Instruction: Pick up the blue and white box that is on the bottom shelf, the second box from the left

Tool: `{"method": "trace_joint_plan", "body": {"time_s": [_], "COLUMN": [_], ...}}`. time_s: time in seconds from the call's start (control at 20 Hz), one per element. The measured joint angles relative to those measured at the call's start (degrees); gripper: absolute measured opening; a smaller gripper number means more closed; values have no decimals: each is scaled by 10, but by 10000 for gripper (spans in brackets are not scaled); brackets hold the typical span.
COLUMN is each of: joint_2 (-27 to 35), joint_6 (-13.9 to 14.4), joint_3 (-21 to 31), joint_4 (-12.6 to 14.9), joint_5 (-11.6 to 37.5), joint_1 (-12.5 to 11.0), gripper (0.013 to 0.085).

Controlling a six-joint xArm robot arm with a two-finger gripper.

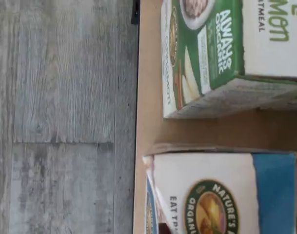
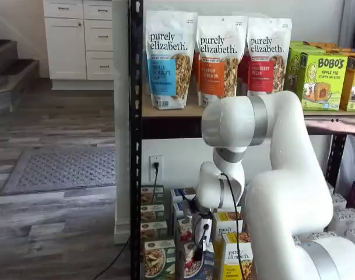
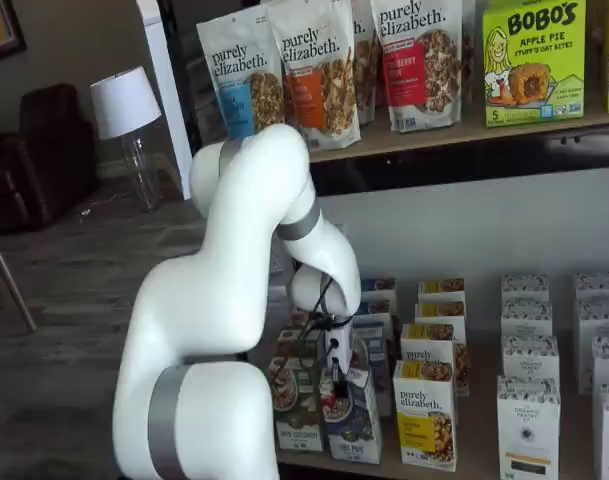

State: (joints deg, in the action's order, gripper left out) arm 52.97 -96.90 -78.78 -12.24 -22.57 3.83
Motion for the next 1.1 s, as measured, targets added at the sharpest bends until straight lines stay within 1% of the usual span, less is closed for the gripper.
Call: {"method": "trace_joint_plan", "body": {"time_s": [0.2,0.55,0.7,0.9,1.1], "joint_2": [-10,-39,-59,-93,-129], "joint_6": [-6,-29,-38,-37,-42], "joint_3": [15,60,88,137,185], "joint_4": [-7,-38,-50,-52,-61], "joint_5": [2,18,25,38,44], "joint_1": [1,8,11,15,20], "gripper": [410,410,410,410,410]}}
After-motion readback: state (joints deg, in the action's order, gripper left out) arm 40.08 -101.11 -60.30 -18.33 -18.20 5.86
